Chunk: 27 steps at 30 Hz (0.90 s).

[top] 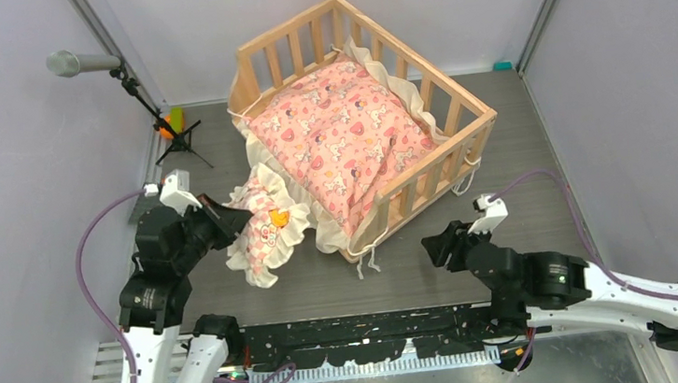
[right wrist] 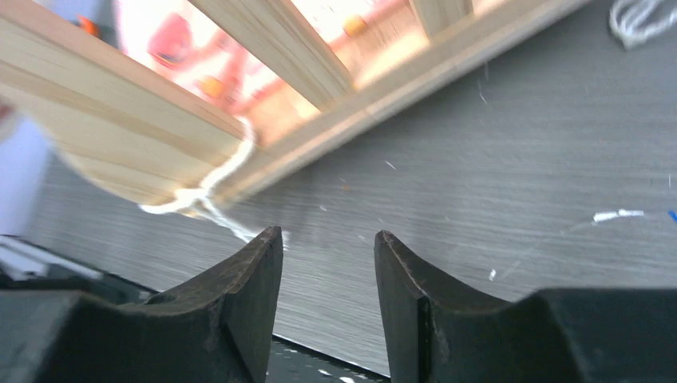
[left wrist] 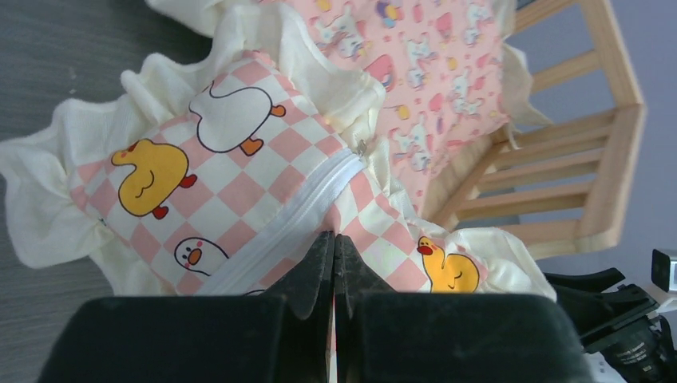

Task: Set up the pet bed
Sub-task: Place the pillow on the mattress.

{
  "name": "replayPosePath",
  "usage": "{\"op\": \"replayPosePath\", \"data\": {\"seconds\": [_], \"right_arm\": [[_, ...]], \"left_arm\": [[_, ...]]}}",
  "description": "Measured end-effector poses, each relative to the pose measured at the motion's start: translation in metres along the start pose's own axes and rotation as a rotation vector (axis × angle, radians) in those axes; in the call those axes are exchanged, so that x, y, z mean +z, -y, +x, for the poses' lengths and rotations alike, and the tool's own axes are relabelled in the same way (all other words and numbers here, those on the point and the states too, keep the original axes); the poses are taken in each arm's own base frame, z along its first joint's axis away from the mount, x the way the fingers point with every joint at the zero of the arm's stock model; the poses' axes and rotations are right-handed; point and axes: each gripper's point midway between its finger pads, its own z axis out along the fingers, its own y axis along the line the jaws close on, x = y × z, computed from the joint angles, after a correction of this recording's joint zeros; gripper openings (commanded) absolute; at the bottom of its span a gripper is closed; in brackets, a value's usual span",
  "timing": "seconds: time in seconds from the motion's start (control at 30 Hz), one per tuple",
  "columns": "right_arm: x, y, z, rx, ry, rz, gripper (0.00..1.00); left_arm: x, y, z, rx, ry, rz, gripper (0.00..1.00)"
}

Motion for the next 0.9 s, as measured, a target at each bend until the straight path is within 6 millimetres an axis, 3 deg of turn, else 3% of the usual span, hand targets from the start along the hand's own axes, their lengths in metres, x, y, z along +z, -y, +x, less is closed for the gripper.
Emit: {"op": "replayPosePath", "data": {"seconds": [0.17, 0.27, 0.33, 0.47, 0.63, 0.7, 0.77, 0.9], "right_arm": [[-0.043, -0.038, -0.069, 0.098, 0.069, -0.159, 0.73], [-0.074, -0.065, -0.112, 0.131, 0.092, -0.264, 0.77], [-0.095, -0.093, -0.146, 0.135, 0.102, -0.335, 0.78], [-0.103, -0.151, -0.185, 0.107, 0.092, -0.397, 0.8], [-0.073, -0.23, -0.207, 0.083, 0.081, -0.411, 0.81], [-0.047, -0.251, -0.21, 0.085, 0.068, -0.394, 0.82], [-0.017, -0.257, -0.215, 0.112, 0.054, -0.365, 0.82], [0.039, -0.25, -0.223, 0.193, 0.017, -0.31, 0.82]], "left_arm": [[-0.004, 0.043, -0.03, 0.014, 0.035, 0.139, 0.0], [-0.003, 0.069, -0.052, 0.013, 0.06, 0.218, 0.0], [0.0, 0.084, -0.066, 0.01, 0.073, 0.265, 0.0], [0.01, 0.106, -0.089, 0.007, 0.087, 0.327, 0.0], [0.03, 0.118, -0.102, -0.002, 0.074, 0.361, 0.0], [0.035, 0.123, -0.103, 0.0, 0.069, 0.376, 0.0], [0.036, 0.128, -0.103, 0.006, 0.064, 0.395, 0.0], [0.032, 0.14, -0.105, 0.024, 0.066, 0.44, 0.0]]}}
